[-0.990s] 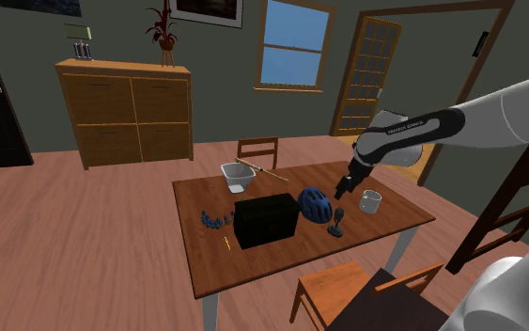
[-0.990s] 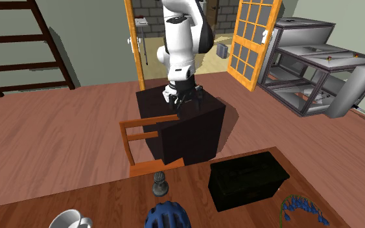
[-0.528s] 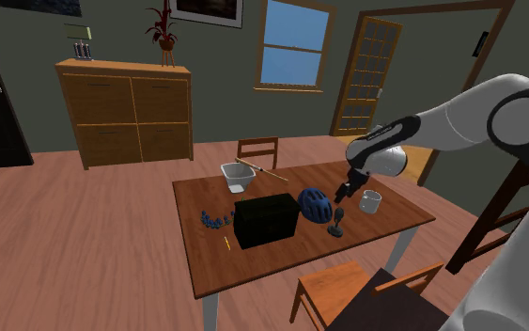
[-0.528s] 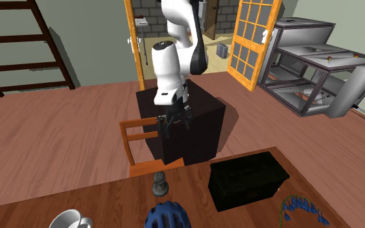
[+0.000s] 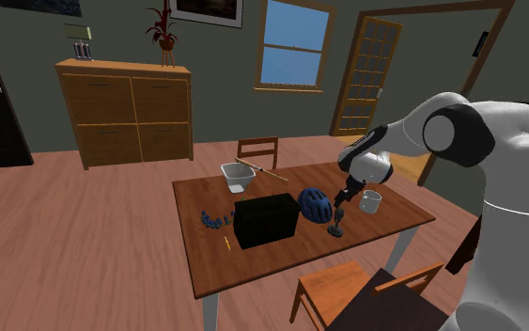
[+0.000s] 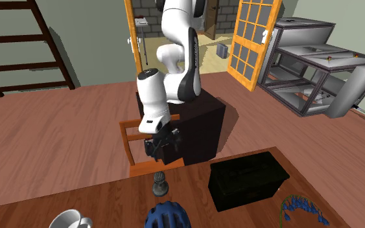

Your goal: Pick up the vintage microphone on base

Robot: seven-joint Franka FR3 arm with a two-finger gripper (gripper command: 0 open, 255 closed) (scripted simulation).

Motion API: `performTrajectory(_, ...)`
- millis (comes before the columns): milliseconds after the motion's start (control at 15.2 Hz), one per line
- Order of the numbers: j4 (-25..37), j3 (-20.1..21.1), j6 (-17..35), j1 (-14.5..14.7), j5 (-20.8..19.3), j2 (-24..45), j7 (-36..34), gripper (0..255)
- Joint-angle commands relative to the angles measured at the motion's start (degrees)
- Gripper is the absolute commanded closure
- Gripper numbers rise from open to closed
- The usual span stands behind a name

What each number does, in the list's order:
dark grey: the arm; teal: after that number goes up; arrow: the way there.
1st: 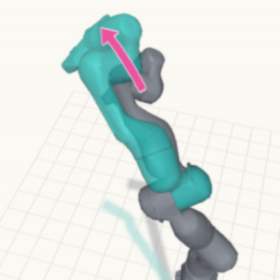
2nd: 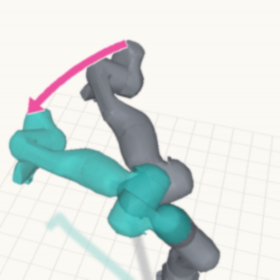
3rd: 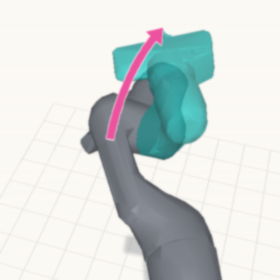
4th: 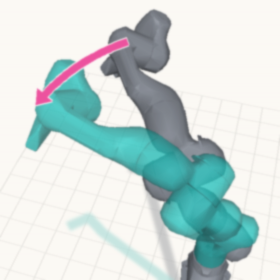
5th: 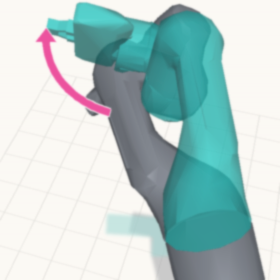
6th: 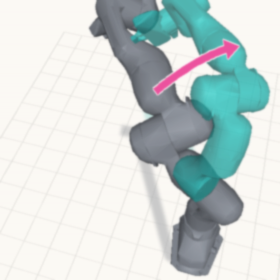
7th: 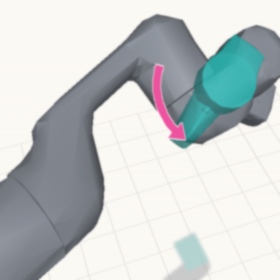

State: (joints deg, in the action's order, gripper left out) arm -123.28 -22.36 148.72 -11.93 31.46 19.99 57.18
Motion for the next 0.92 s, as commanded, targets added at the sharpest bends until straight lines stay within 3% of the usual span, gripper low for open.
performTrajectory(0,3.75,1.32,0.18,-2.61,3.07,4.52,3.07,0)
performTrajectory(198,9.66,3.2,0.14,-6.2,6.01,10.85,5.95,0)
performTrajectory(858,11.61,6.2,3.39,-8.62,9.63,16.17,9.26,0)
